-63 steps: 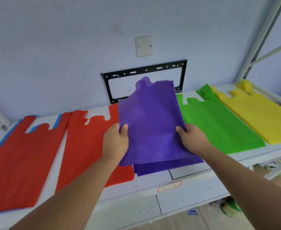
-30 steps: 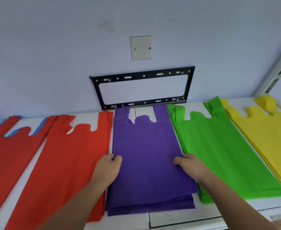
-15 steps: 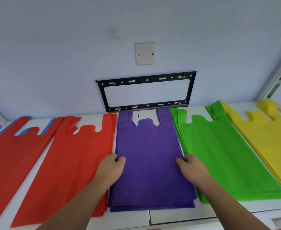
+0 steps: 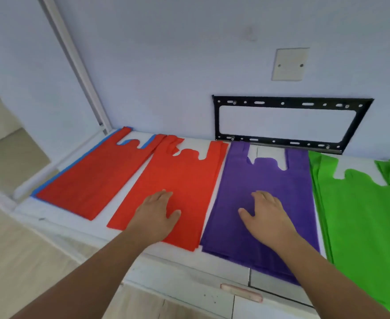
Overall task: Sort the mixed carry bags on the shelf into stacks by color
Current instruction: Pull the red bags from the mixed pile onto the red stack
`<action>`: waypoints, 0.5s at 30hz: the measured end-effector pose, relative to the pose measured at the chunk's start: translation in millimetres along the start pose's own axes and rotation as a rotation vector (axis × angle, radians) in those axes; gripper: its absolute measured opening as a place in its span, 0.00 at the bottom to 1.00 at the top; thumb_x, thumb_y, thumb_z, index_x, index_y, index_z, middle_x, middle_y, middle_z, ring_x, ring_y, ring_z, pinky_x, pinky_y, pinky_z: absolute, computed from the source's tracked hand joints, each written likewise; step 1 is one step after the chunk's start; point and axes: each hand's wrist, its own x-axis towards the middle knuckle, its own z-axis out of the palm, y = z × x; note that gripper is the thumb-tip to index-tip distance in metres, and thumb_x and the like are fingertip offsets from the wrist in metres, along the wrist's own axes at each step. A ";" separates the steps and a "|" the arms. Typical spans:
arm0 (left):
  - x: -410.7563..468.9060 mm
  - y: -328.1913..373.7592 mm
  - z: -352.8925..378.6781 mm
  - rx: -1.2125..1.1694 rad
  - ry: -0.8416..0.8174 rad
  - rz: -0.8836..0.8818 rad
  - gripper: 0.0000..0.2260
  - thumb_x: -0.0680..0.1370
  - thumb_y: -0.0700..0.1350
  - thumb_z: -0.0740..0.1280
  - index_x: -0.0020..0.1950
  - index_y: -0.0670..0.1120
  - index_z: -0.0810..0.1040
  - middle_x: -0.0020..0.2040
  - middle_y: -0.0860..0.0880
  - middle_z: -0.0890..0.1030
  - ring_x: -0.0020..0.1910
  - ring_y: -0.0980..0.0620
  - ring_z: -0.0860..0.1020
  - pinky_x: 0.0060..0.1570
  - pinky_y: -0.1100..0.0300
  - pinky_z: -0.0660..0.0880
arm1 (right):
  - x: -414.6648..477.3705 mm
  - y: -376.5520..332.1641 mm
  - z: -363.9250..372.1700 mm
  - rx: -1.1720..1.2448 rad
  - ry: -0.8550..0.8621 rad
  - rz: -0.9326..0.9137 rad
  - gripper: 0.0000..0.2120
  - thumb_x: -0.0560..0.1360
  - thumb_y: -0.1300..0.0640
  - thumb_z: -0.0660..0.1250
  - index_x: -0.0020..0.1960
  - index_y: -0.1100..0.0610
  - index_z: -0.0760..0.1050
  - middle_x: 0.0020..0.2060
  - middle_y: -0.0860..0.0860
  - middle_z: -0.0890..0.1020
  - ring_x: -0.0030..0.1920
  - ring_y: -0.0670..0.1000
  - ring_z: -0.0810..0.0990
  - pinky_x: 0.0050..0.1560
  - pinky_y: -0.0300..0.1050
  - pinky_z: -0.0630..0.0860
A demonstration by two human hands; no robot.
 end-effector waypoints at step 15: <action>-8.7 -209.0 -57.9 -0.022 -0.001 -0.083 0.38 0.73 0.66 0.66 0.78 0.52 0.61 0.79 0.51 0.60 0.77 0.49 0.58 0.76 0.52 0.57 | 32.5 -215.3 88.9 0.007 0.017 -0.224 0.29 0.77 0.43 0.61 0.72 0.58 0.67 0.68 0.55 0.72 0.69 0.57 0.68 0.71 0.49 0.65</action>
